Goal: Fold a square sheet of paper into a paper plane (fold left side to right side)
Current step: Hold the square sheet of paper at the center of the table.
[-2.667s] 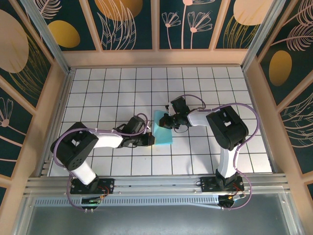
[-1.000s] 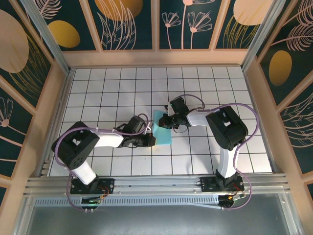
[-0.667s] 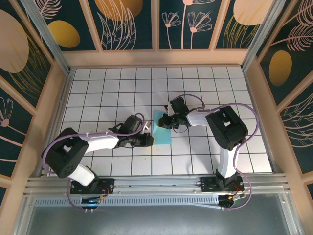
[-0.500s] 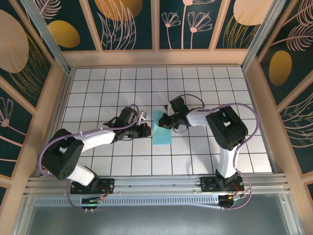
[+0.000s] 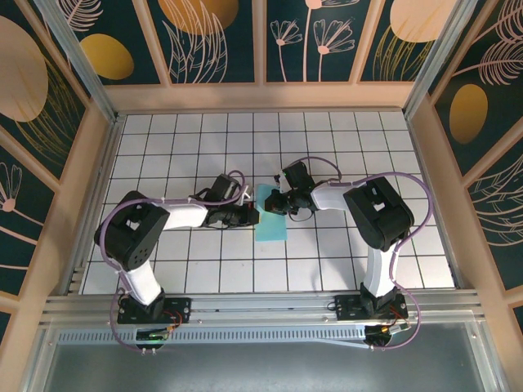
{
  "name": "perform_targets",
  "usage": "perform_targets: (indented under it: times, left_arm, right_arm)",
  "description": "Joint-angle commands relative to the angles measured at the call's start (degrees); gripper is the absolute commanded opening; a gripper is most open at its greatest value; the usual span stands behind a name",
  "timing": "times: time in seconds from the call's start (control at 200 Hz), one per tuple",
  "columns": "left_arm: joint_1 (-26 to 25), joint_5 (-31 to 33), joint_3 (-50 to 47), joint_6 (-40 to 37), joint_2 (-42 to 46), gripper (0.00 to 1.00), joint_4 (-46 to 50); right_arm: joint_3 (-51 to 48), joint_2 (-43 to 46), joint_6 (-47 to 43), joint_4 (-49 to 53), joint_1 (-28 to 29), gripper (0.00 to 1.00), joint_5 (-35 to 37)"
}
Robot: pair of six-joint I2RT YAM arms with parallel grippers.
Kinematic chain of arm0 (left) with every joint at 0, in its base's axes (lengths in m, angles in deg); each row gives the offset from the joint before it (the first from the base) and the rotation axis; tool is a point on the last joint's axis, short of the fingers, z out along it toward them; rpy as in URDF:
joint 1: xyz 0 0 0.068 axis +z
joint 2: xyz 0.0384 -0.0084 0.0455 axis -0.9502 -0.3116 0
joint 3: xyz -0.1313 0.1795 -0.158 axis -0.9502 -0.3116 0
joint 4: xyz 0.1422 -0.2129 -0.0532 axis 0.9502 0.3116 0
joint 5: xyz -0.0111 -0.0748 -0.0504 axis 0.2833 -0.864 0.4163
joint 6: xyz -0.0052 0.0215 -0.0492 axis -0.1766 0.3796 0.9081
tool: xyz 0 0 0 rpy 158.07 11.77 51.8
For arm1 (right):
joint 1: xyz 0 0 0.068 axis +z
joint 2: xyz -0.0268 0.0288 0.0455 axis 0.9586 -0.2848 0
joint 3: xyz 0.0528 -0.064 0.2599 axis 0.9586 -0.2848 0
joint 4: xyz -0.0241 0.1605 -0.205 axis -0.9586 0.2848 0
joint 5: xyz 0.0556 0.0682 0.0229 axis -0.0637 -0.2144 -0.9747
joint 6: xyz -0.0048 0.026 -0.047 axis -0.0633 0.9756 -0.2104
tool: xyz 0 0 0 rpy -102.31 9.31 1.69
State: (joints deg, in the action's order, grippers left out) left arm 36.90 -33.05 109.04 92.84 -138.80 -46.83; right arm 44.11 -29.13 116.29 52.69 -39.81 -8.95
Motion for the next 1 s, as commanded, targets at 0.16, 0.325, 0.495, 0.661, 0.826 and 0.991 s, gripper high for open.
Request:
perform_targets:
  times: [0.16,0.325,0.495,0.661,0.826,0.991]
  left_arm:
    - [-1.0,1.1,0.9,-1.3,-3.2,0.00,-0.1]
    - [-1.8,2.9,0.1,-1.1,-4.0,0.00,0.9]
    - [-2.9,4.0,0.0,-0.3,-4.5,0.00,1.3]
    - [-3.5,4.9,-0.2,0.9,-3.7,0.00,1.2]
    - [-3.8,5.3,0.0,1.1,-3.3,0.00,1.5]
    - [-3.8,5.5,0.1,1.0,-3.2,0.00,1.6]
  right_arm:
    - [0.1,-1.9,-1.6,4.0,1.0,0.00,2.6]
    - [1.1,-0.5,-1.2,3.9,1.0,0.00,1.9]
    - [4.4,4.2,-2.3,6.9,1.0,0.03,3.2]
    - [4.0,10.3,-3.1,9.3,0.6,0.07,5.6]
    - [-1.7,16.1,-2.0,9.4,1.3,0.00,4.2]
    - [-8.5,20.3,1.0,6.2,2.9,0.00,2.6]
